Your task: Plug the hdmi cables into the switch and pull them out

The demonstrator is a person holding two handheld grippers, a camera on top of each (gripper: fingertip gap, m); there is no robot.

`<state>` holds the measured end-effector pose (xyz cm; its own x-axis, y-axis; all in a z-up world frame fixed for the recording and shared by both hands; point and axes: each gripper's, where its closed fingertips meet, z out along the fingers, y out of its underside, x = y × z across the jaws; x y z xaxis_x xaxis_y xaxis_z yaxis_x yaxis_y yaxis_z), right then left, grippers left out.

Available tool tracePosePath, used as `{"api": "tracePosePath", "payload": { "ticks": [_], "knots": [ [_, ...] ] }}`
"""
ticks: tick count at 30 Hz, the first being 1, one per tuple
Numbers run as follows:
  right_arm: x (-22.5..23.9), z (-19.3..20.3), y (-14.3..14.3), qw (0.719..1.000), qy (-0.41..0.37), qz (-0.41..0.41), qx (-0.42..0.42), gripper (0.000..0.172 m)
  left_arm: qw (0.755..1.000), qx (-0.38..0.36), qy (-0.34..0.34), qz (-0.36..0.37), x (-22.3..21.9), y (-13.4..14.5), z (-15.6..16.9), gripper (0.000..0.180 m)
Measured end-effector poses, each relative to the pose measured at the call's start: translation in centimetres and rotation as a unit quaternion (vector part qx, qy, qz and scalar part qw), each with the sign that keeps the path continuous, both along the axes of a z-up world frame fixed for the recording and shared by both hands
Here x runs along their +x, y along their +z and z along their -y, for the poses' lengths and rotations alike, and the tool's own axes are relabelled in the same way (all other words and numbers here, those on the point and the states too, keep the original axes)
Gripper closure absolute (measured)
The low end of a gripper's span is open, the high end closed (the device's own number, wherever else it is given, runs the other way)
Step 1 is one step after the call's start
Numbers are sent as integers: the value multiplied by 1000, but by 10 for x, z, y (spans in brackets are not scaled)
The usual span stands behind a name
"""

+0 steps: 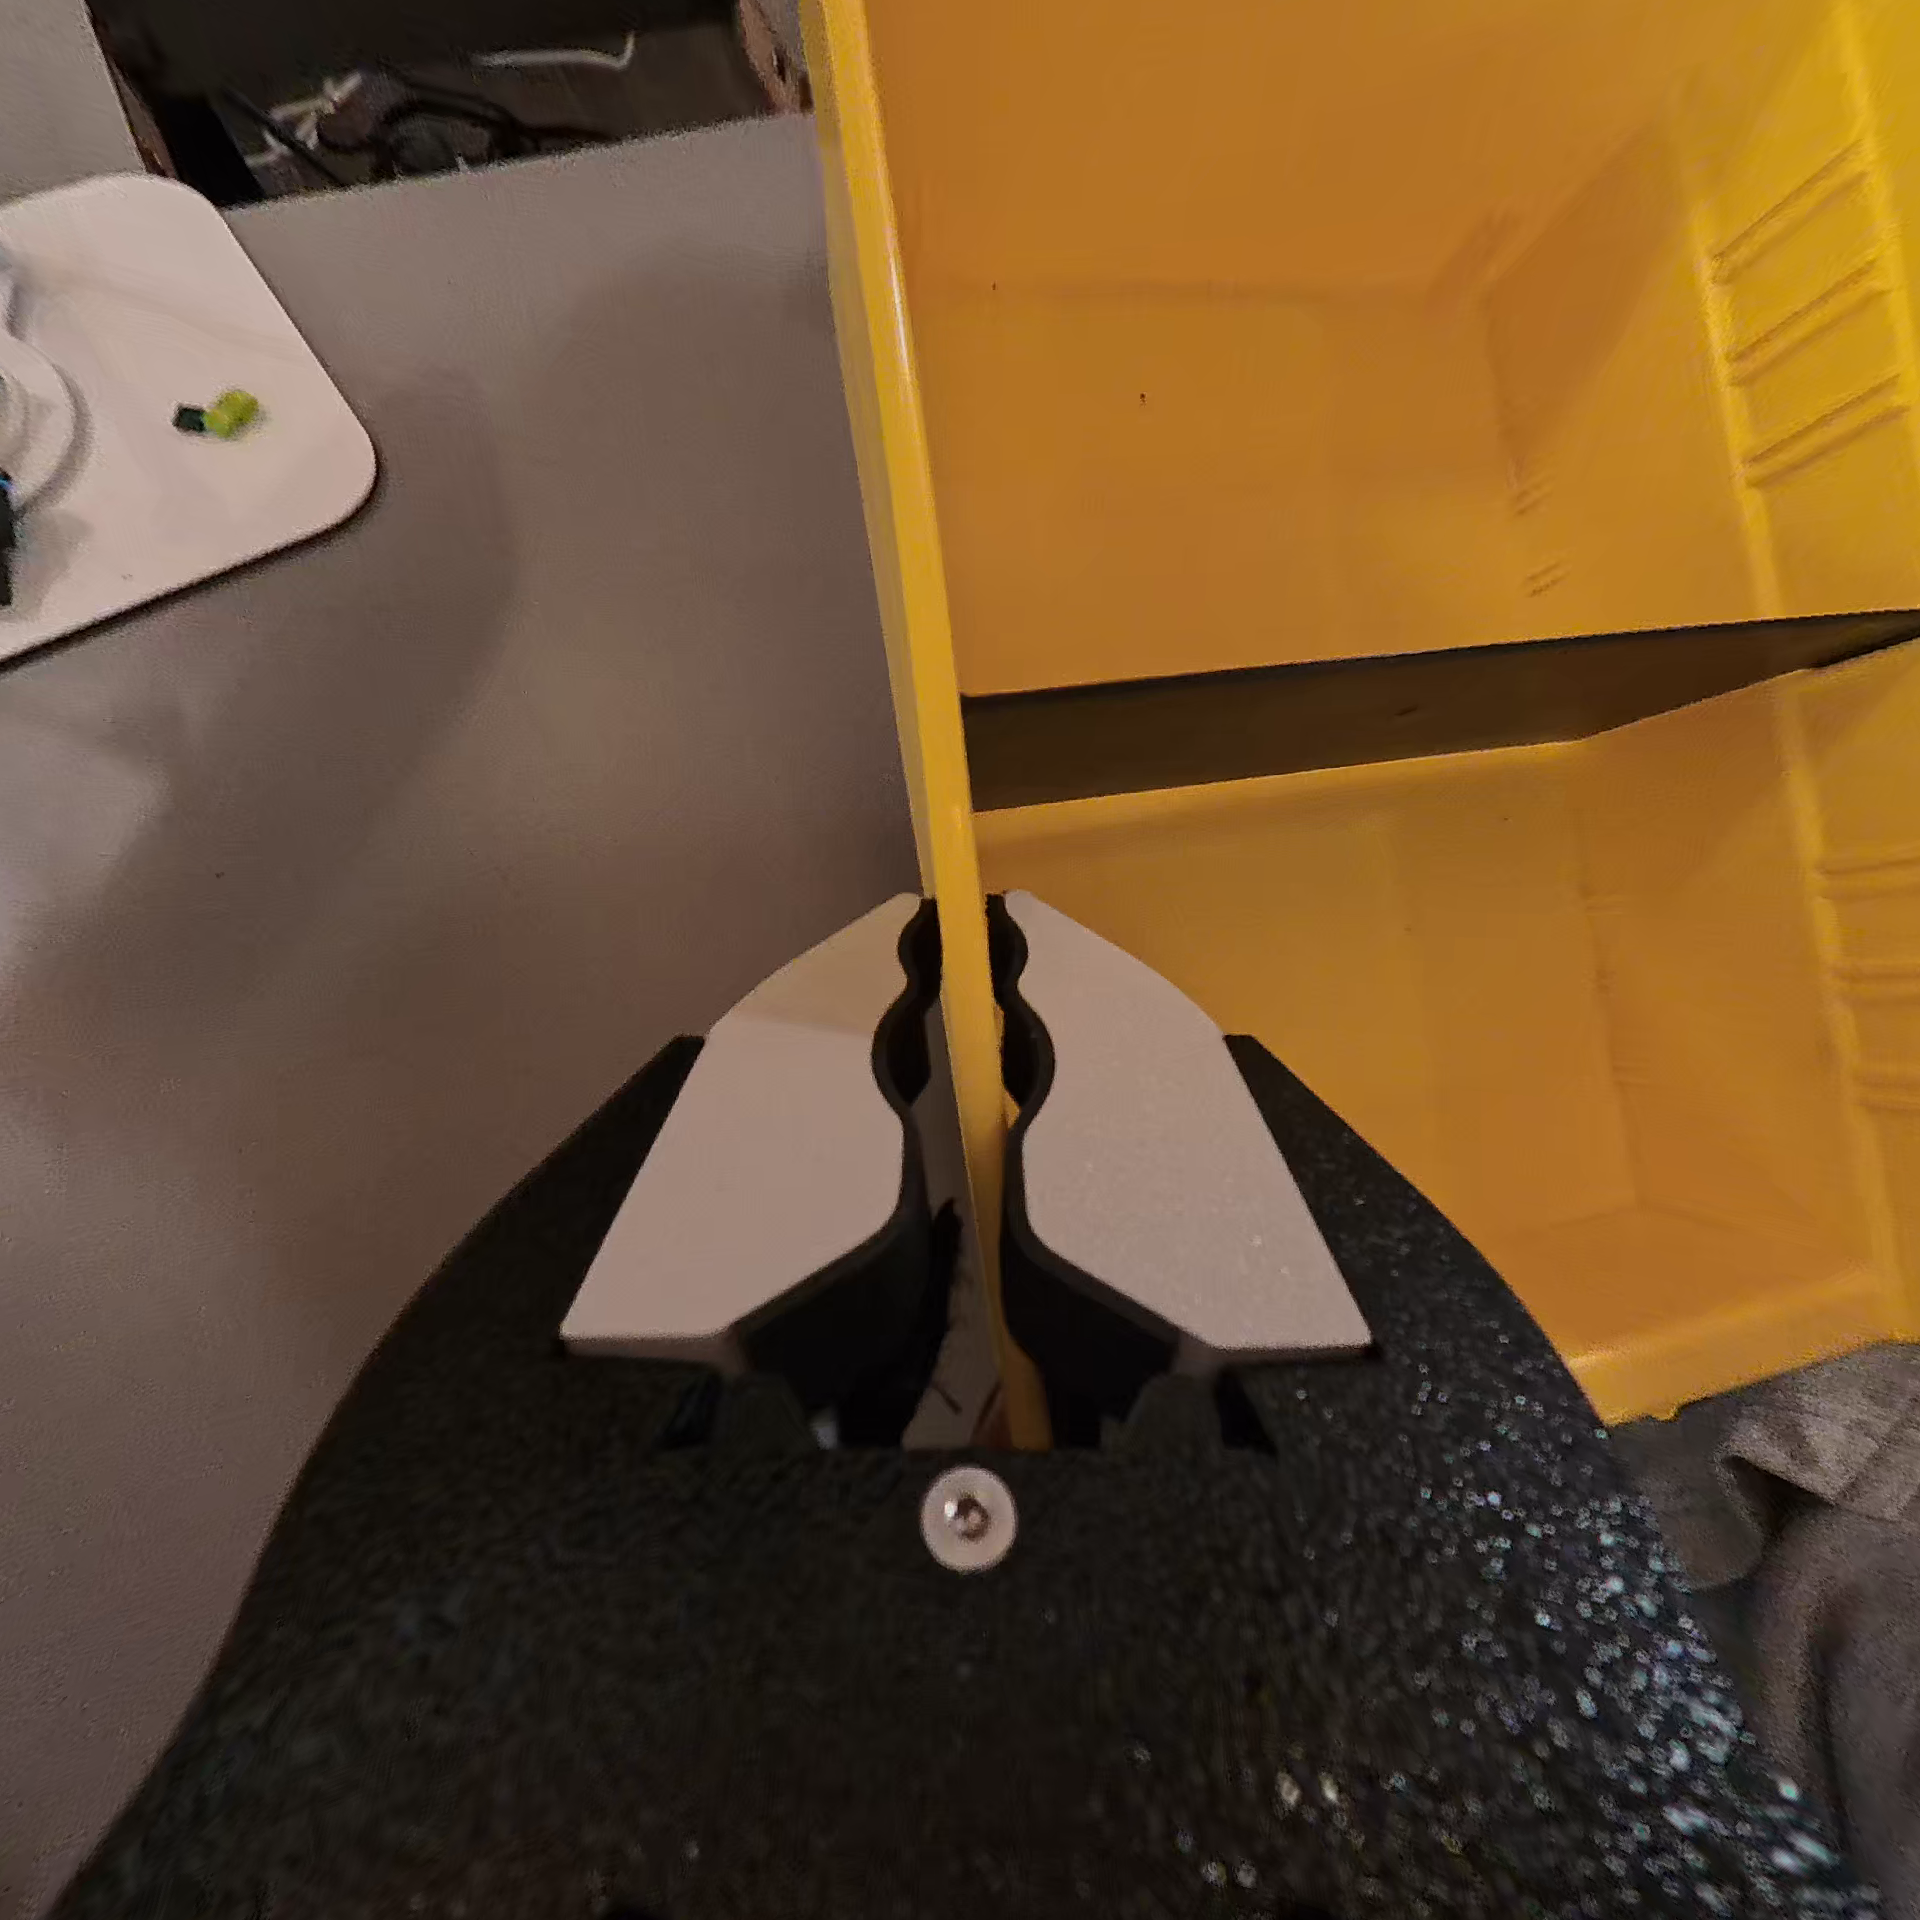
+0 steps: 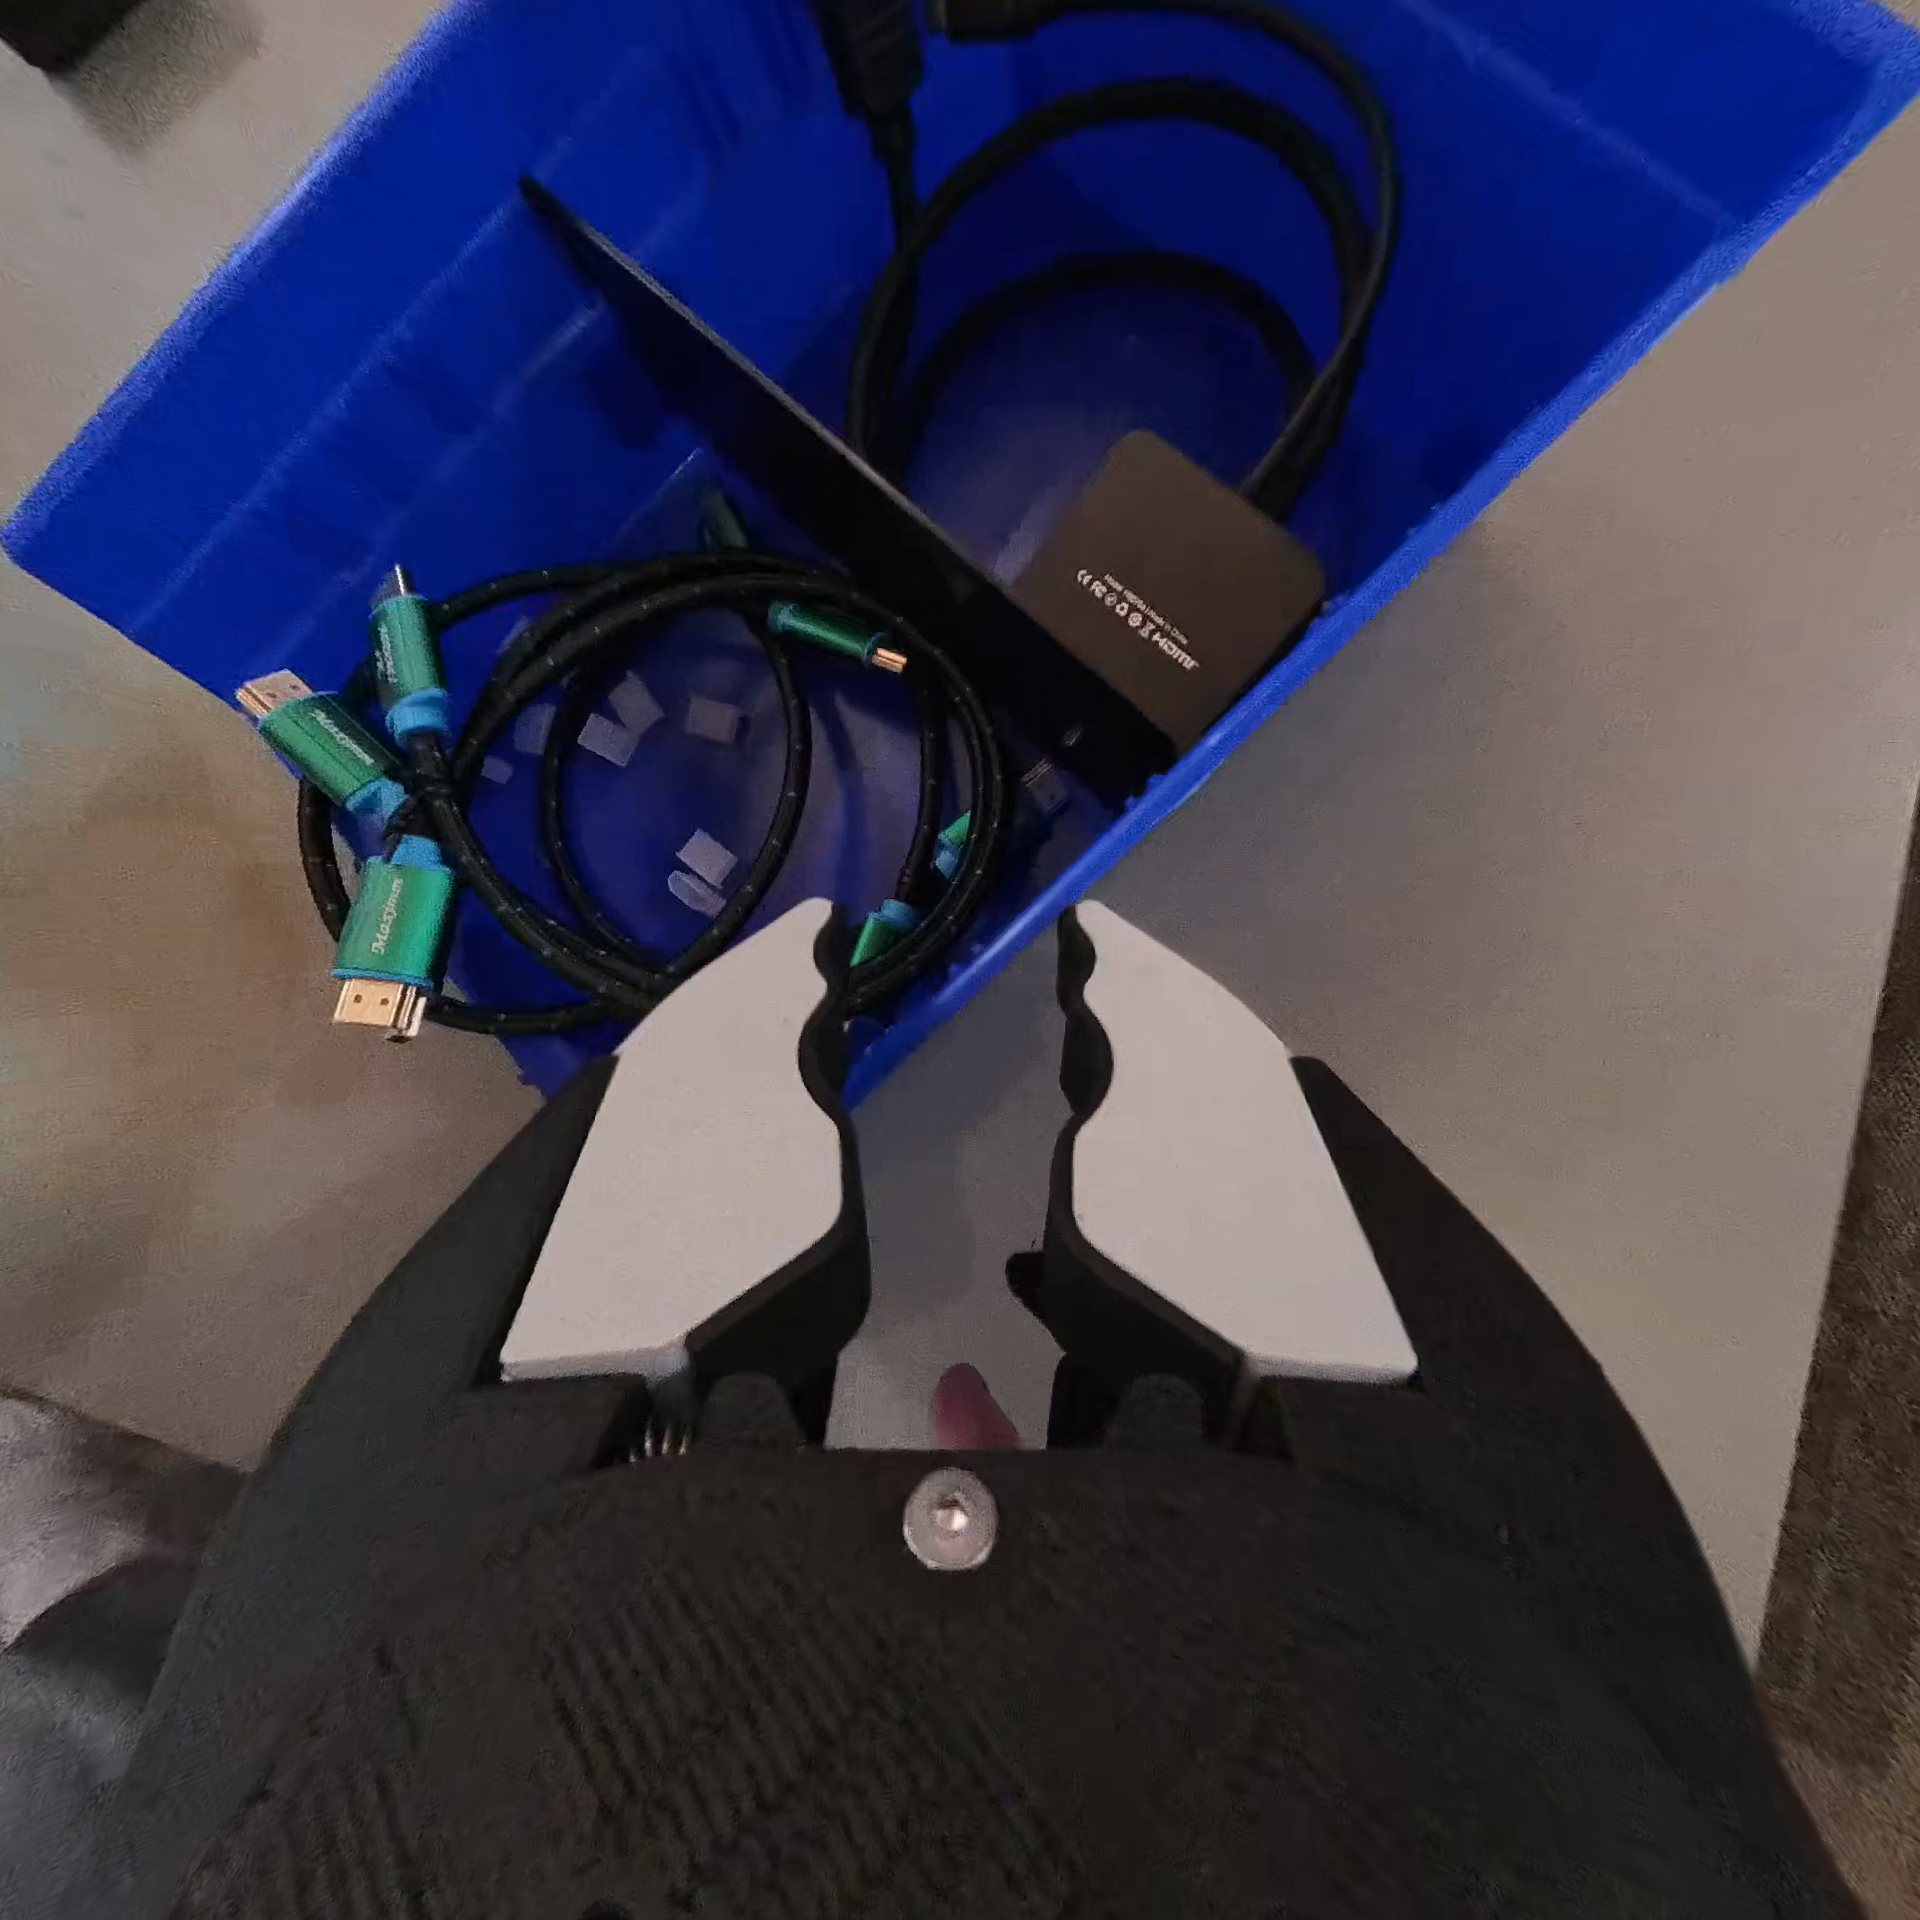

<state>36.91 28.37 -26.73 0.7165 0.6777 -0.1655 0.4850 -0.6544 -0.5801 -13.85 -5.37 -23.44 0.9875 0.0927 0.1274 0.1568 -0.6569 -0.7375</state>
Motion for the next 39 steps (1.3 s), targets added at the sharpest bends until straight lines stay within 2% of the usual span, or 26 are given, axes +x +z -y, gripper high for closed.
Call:
{"api": "tracePosePath", "payload": {
  "ticks": [1, 2, 6, 10, 13, 18, 23, 24, 26, 27, 30, 32, 36, 39],
  "knots": [
    [2, -2, -1, 1000, 0, 20, 2, 139, 1000, 9, -1, 0, 0, 6, 1, 172],
    [5, -5, -2, 999, 0, 43, 10, 152, 1000, 17, -3, 2, -1, 13, 2, 172],
    [-4, -3, -2, 996, 33, 82, 31, 153, 999, 37, -10, 5, -2, 34, 6, 172],
    [-33, 7, -2, 993, 70, 84, 52, 152, 998, 57, -26, 21, -2, 53, 4, 172],
    [-66, 20, -2, 991, 99, 65, 60, 152, 997, 67, -35, 34, -3, 69, -4, 172],
    [-131, 56, -1, 988, 139, 24, 56, 152, 996, 64, -61, -5, 3, 97, -25, 172],
    [-201, 92, 2, 977, 193, -75, 45, 149, 991, 64, -114, -9, 28, 118, -69, 172],
    [-206, 95, 6, 975, 196, -98, 39, 142, 990, 63, -129, -8, 37, 122, -80, 172],
    [-193, 86, 22, 976, 168, -132, 50, 132, 985, 56, -164, -7, 58, 129, -105, 172],
    [-178, 77, 35, 977, 139, -148, 65, 132, 982, 51, -183, -7, 70, 132, -119, 172],
    [-108, 48, 75, 974, 21, -186, 124, 132, 970, 35, -242, -10, 118, 135, -168, 172],
    [-50, 37, 100, 962, -74, -197, 174, 132, 960, 19, -278, -2, 155, 130, -203, 172],
    [47, 49, 129, 922, -209, -189, 266, 133, 950, -15, -310, 26, 235, 105, -276, 172],
    [84, 67, 136, 896, -235, -188, 325, 137, 955, -48, -290, 39, 286, 74, -323, 172]
  ]
}}
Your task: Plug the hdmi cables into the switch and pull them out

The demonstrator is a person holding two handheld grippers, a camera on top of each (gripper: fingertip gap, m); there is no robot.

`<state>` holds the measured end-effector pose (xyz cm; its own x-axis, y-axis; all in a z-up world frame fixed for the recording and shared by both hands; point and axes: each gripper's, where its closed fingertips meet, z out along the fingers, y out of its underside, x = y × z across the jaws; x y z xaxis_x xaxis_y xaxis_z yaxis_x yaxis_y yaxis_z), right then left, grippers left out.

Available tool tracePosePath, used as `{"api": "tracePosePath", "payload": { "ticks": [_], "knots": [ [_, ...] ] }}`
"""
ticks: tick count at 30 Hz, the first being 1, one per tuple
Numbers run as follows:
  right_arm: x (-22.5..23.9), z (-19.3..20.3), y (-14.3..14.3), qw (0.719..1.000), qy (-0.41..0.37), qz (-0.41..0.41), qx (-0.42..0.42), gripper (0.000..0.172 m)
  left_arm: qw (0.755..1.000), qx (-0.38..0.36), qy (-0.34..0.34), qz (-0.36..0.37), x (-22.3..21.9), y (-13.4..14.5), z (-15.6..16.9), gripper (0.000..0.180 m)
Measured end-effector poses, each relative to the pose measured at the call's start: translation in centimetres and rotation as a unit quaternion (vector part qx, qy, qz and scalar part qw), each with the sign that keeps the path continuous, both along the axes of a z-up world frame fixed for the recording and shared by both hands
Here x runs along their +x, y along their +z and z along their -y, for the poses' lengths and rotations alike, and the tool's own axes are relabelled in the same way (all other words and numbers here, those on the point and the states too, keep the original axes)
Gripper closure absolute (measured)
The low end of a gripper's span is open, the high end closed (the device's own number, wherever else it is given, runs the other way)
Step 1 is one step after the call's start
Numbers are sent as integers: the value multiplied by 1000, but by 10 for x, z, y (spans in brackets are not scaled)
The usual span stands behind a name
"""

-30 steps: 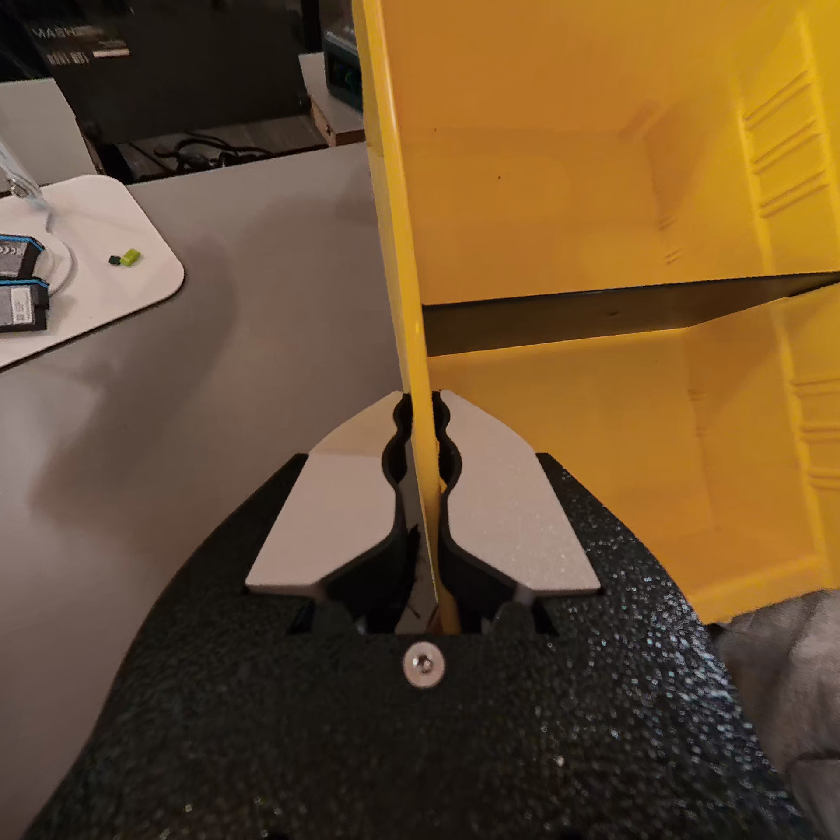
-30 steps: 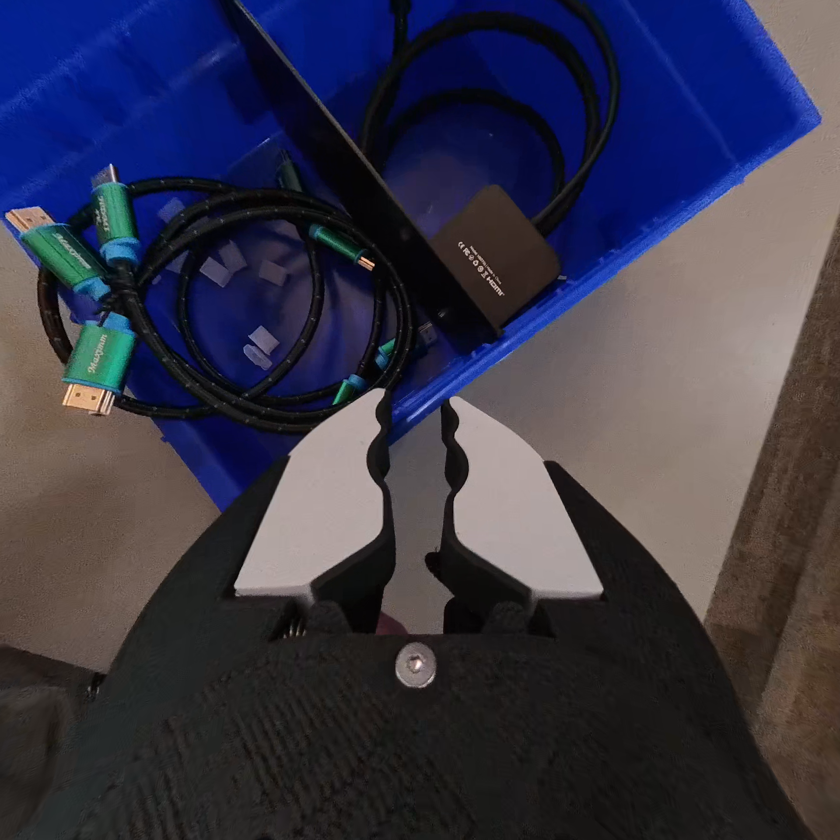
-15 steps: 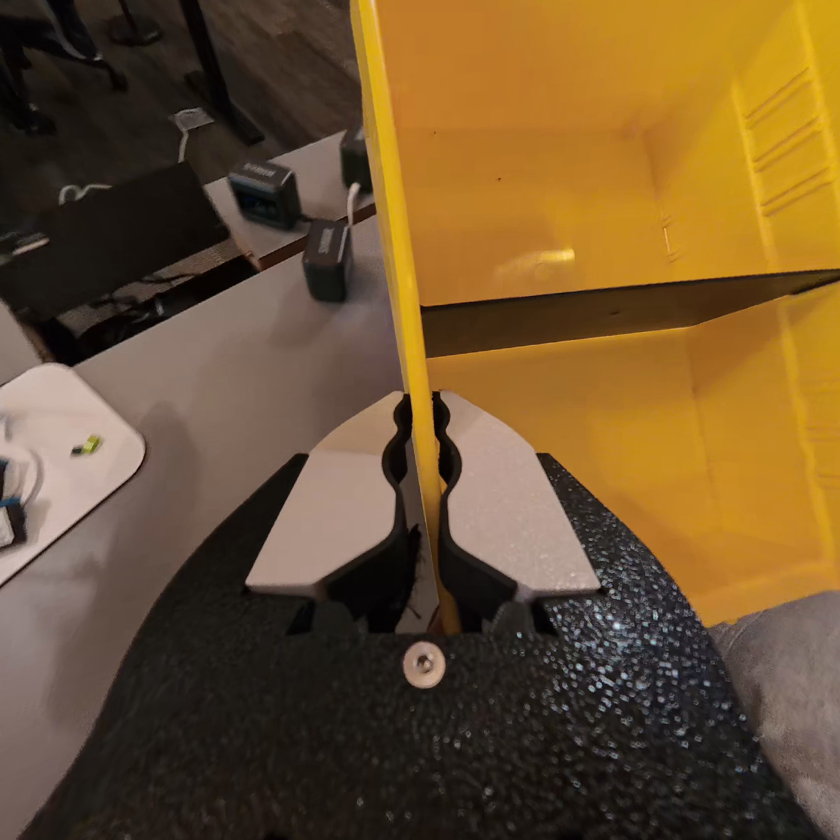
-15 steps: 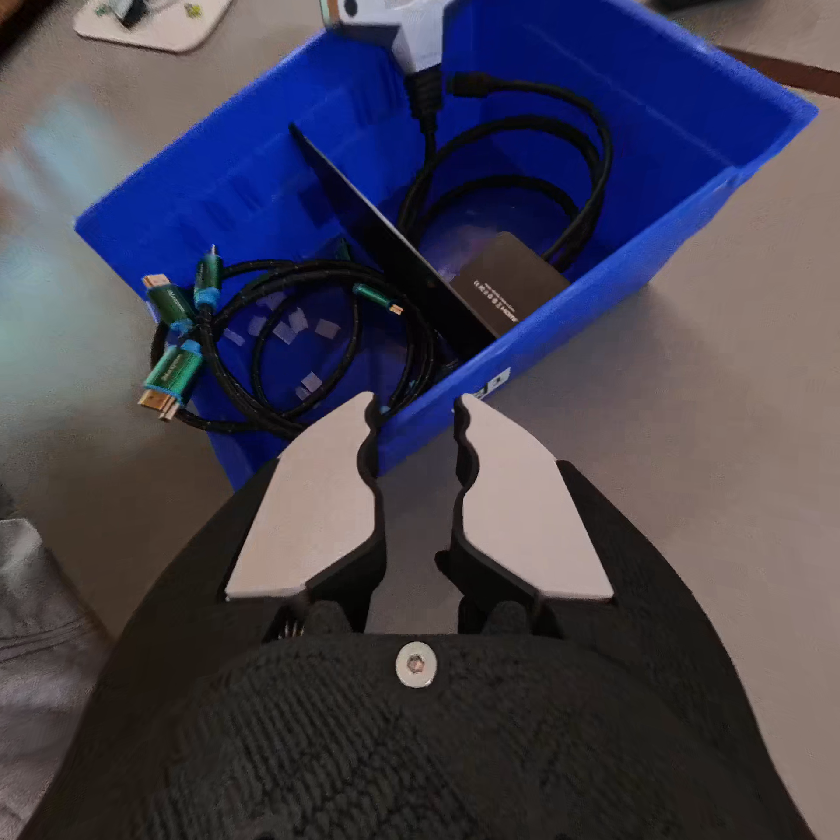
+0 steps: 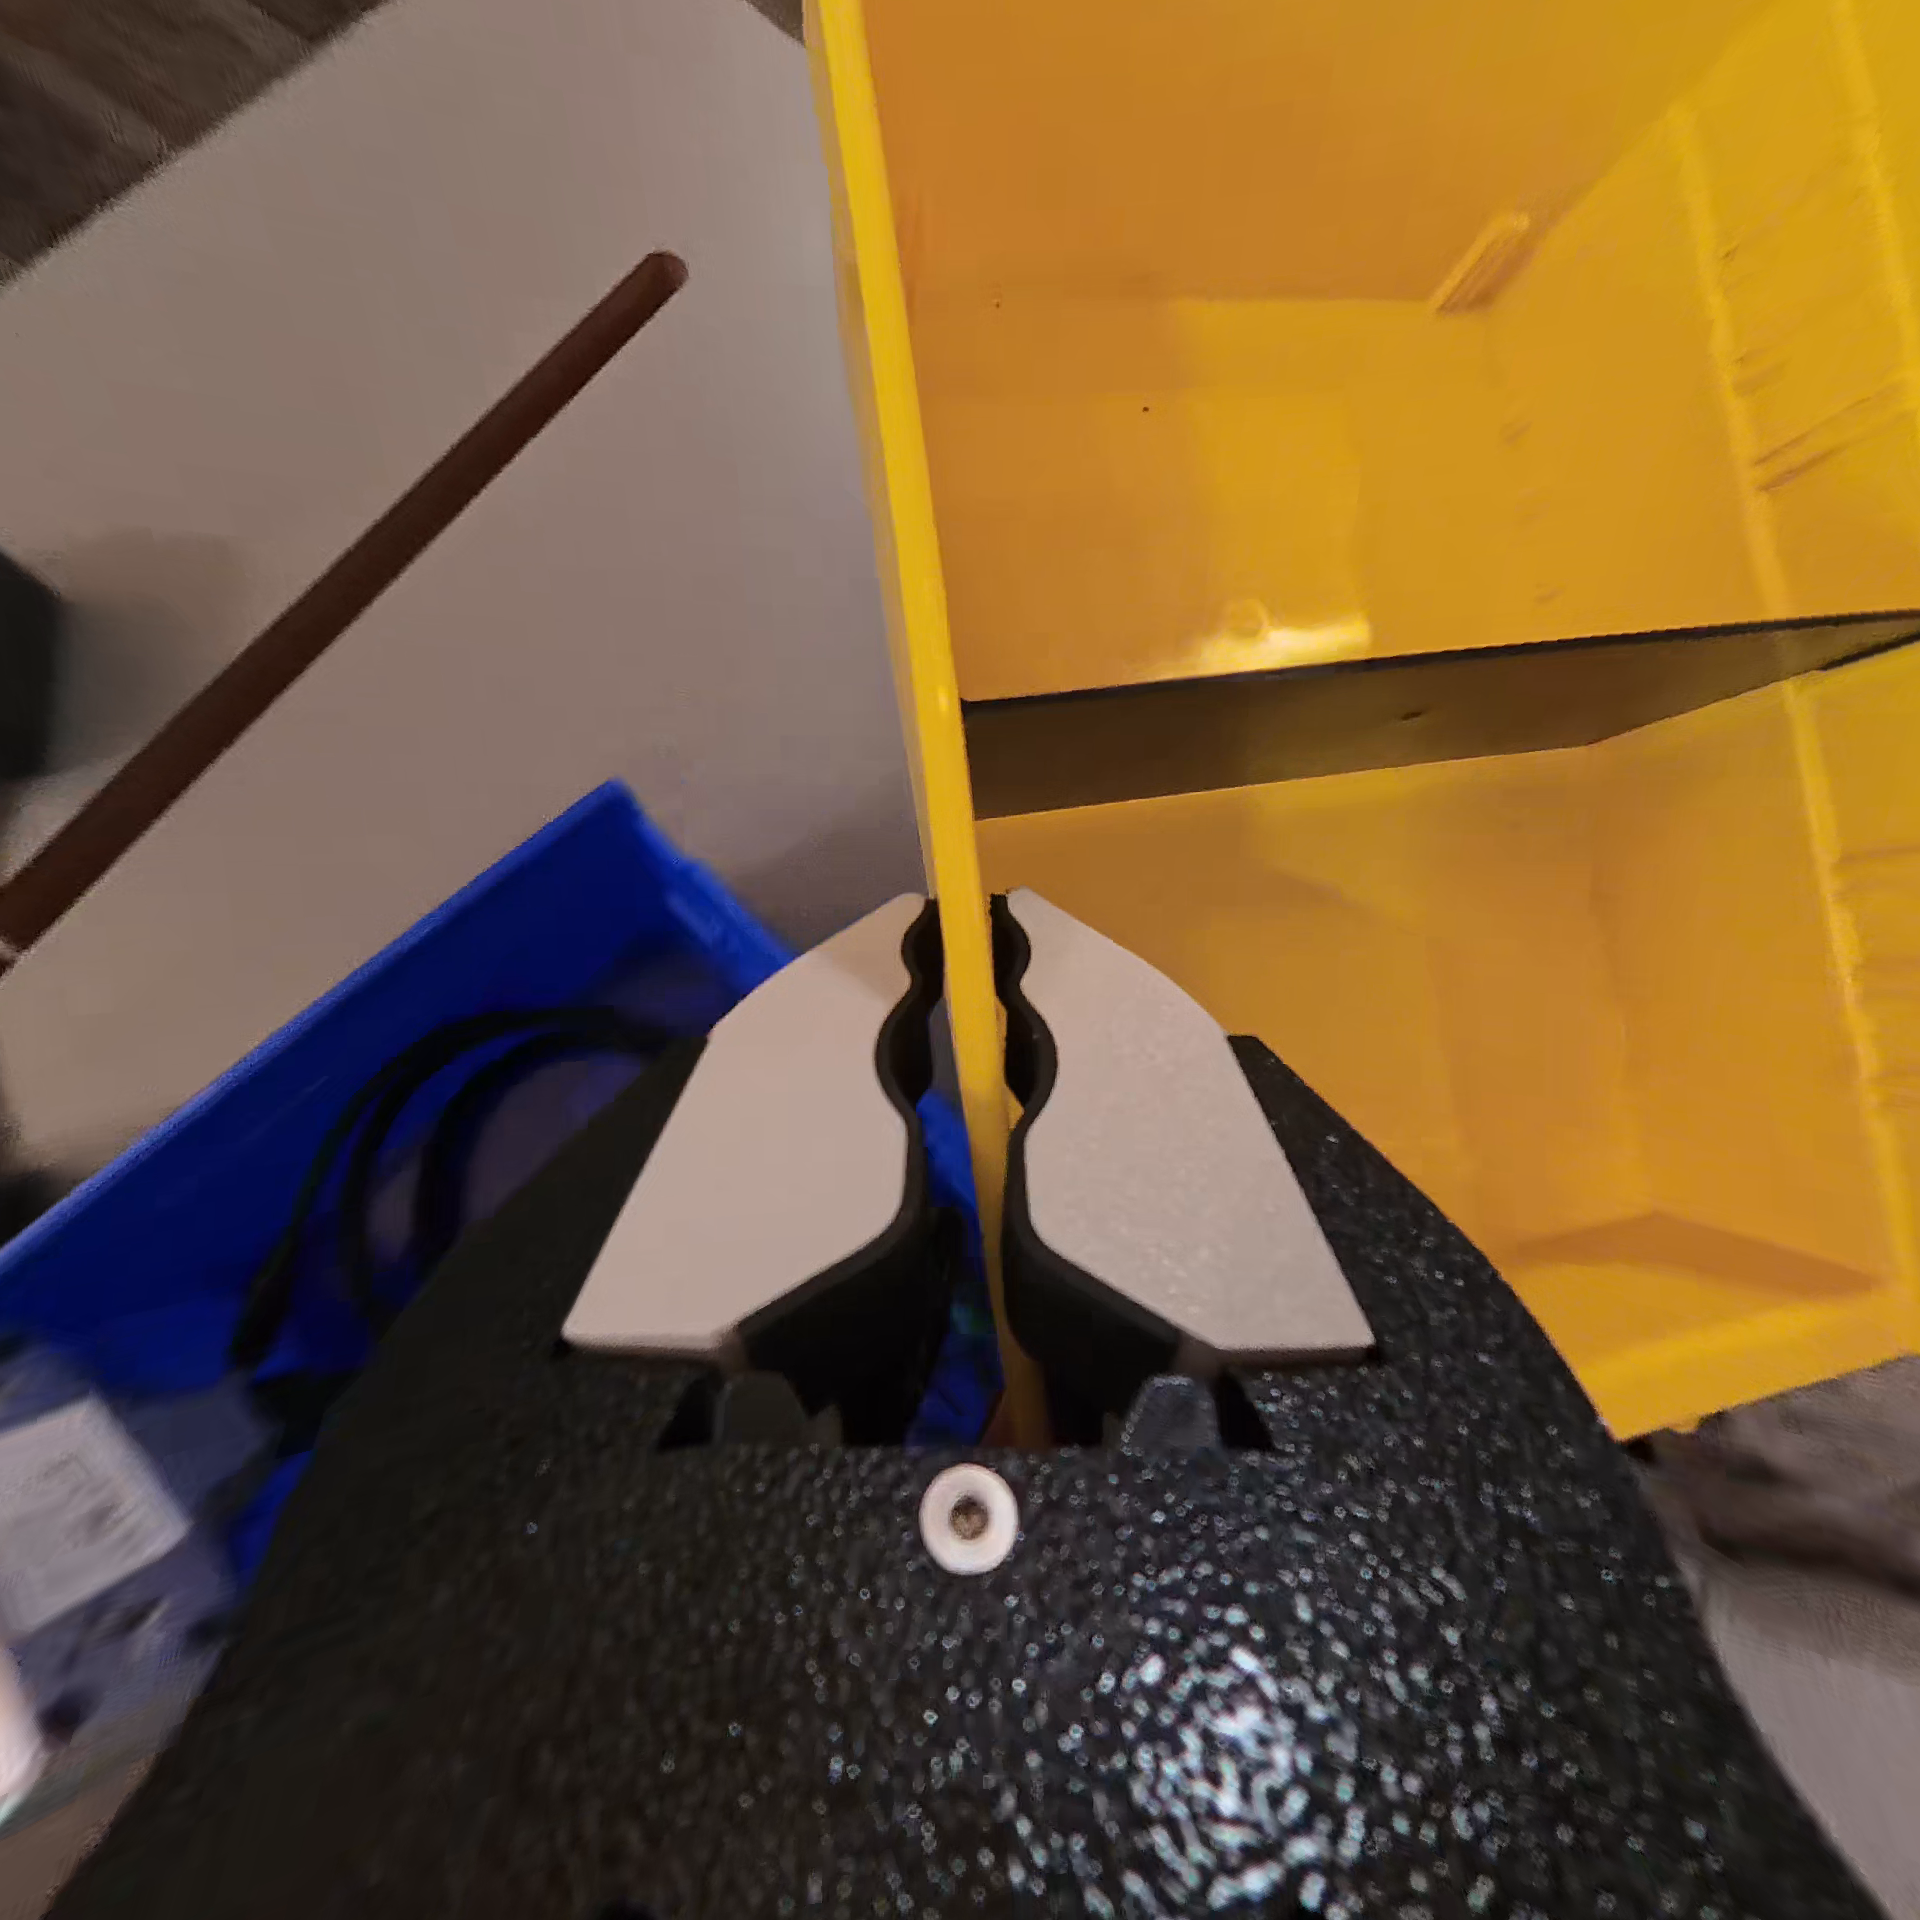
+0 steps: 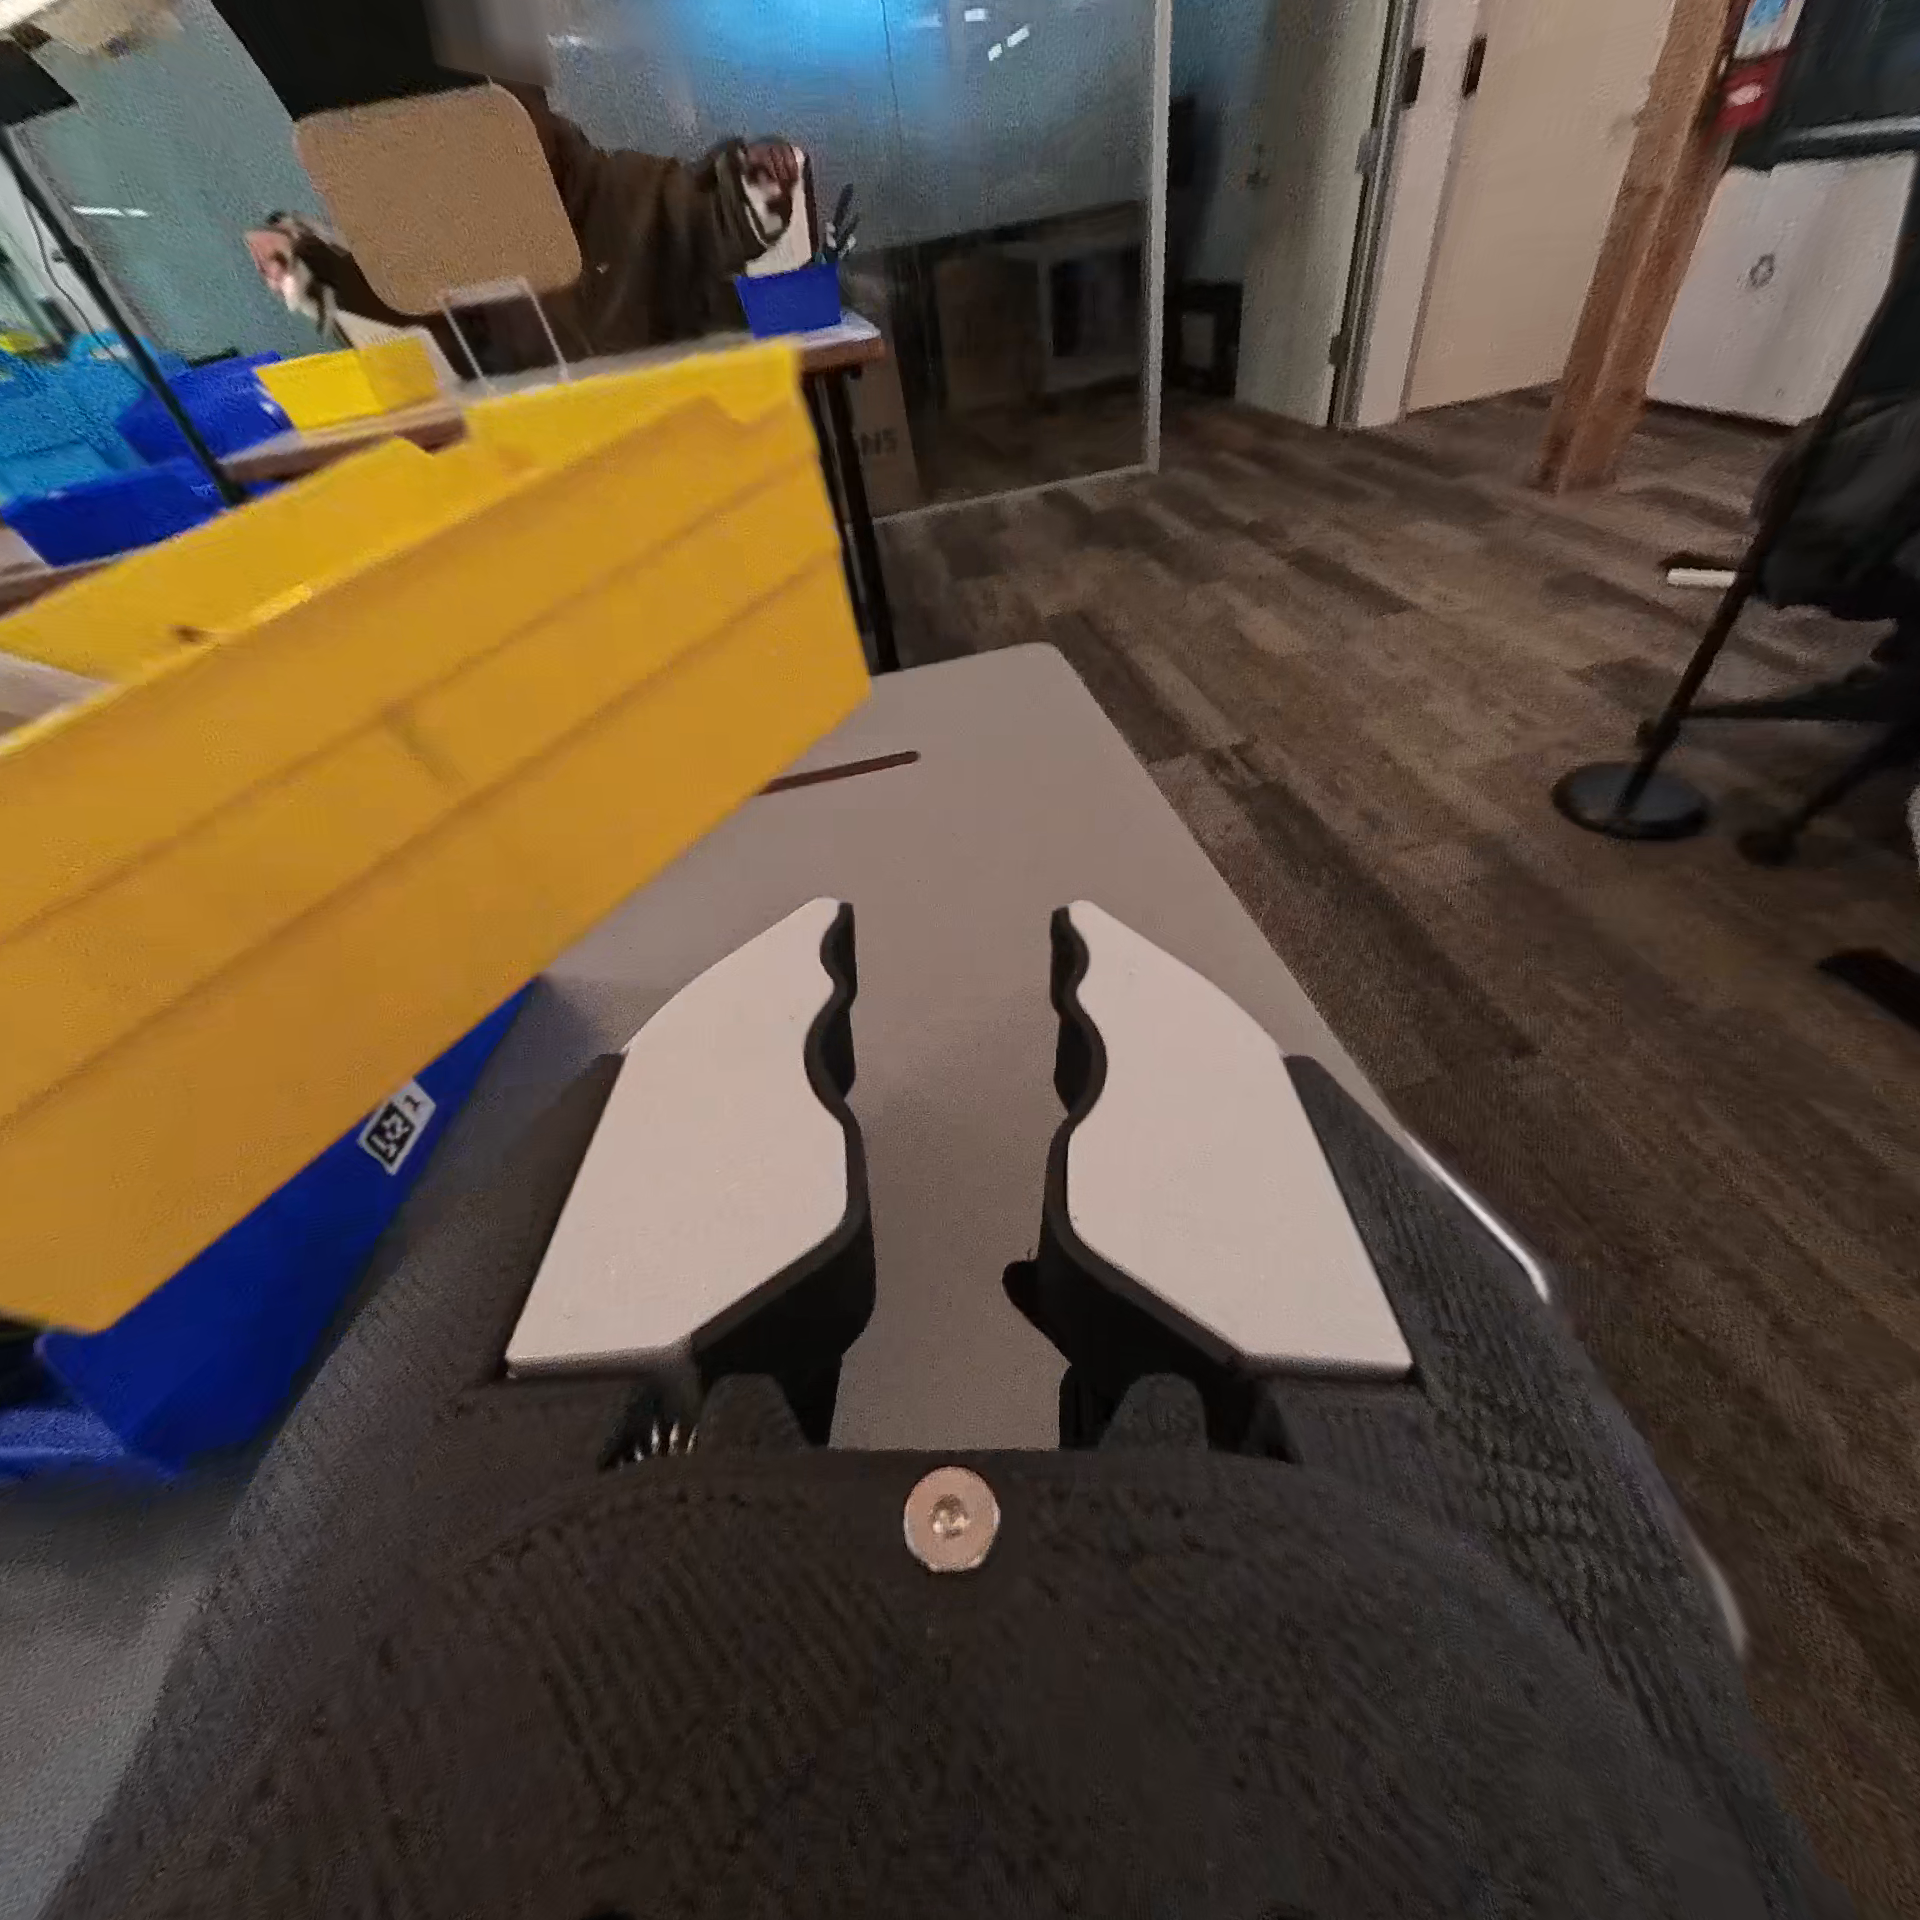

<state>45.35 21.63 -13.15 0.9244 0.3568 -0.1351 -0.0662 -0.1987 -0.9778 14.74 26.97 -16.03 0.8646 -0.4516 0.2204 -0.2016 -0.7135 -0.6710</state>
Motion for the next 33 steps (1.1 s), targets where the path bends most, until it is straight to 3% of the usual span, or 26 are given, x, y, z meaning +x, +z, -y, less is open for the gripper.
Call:
{"api": "tracePosePath", "payload": {
  "ticks": [5, 11, 13, 15, 17, 20, 23, 26, 30, 33],
  "knots": [
    [20, 6, 22, 997, -3, -58, 50, 142, 993, -55, 98, -31, 46, -62, -44, 171],
    [-5, -12, -7, 999, 44, -26, 0, 140, 980, -68, 172, -76, 78, -134, -42, 169],
    [-15, -16, -15, 998, 60, 1, -2, 137, 985, -73, 153, -34, 99, -146, -33, 158],
    [-24, -21, -19, 997, 72, 27, 11, 130, 991, -71, 111, 16, 120, -142, -25, 136],
    [-34, -23, -19, 995, 81, 53, 33, 121, 996, -42, 77, 11, 125, -127, -17, 104],
    [-48, -25, -14, 991, 84, 78, 68, 115, 997, 58, 42, 3, 124, -75, 0, 70],
    [-67, -24, -10, 988, 96, 81, 86, 116, 986, 166, 8, -13, 104, -12, 39, 71],
    [-104, -15, -7, 983, 146, 66, 87, 115, 970, 238, 26, -36, 51, 26, 82, 77],
    [-163, 4, -13, 970, 226, 57, 66, 116, 957, 260, 121, -26, -52, 29, 132, 79],
    [-206, 21, -28, 956, 283, 73, 31, 116, 947, 247, 206, 11, -126, 7, 162, 82]
  ]
}}
